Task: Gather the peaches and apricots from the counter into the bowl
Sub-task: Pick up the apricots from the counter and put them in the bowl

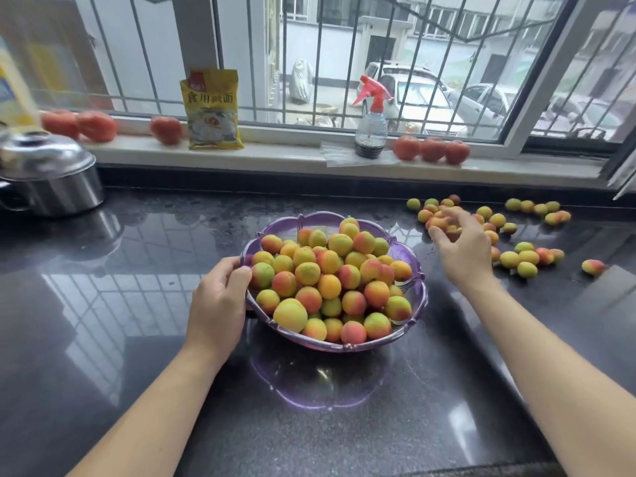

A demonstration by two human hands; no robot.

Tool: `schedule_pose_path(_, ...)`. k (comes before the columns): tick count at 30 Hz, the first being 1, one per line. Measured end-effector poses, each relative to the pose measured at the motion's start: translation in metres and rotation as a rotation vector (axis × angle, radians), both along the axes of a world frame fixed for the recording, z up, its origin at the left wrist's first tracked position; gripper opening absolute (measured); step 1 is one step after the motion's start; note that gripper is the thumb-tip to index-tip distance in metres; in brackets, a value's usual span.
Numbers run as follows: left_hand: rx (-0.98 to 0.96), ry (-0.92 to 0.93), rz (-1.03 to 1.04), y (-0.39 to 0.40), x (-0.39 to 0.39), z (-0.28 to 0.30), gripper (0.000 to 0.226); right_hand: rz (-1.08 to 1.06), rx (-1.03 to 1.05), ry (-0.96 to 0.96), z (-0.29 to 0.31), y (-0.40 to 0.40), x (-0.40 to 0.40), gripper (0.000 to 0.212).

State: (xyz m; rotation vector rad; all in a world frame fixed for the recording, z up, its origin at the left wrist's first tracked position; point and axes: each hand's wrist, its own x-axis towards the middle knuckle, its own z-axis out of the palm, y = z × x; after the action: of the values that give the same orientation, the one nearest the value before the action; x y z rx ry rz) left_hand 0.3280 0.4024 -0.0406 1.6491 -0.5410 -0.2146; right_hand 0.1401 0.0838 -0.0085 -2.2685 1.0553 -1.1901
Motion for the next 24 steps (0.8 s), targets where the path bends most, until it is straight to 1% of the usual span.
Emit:
schedule_pose_path(2,0.002,-0.001,0.003,0.0,-0.001,0.001,0.037,0.169,0.053,-0.084,0.028,0.024,0.006,0.03)
schedule_pose_path(4,0.007,0.002,0.005,0.001,-0.002,0.002,0.037,0.377,0.118,-0.102,0.056,0.052,0.01,0.028)
schedule_pose_path(6,0.005,-0.004,0.0,0.001,-0.003,0.003,0.037,0.543,0.147,-0.011,0.076,0.077,0.013,0.029)
schedule_pose_path(8,-0.005,-0.012,-0.008,0.001,-0.004,0.004,0.036,0.632,0.117,0.163,0.085,0.098,0.017,0.027)
schedule_pose_path(11,-0.016,-0.01,-0.011,0.002,-0.005,0.005,0.035,0.658,-0.102,0.396,0.082,0.112,0.024,0.025)
schedule_pose_path(15,-0.013,-0.022,-0.008,0.002,-0.006,0.006,0.037,0.616,-0.303,0.538,0.078,0.116,0.029,0.025)
schedule_pose_path(19,-0.015,-0.02,-0.019,0.002,-0.005,0.005,0.04,0.588,-0.304,0.548,0.077,0.117,0.032,0.021)
schedule_pose_path(24,-0.007,-0.018,-0.01,0.001,-0.001,0.002,0.036,0.599,-0.276,0.573,0.076,0.116,0.034,0.019)
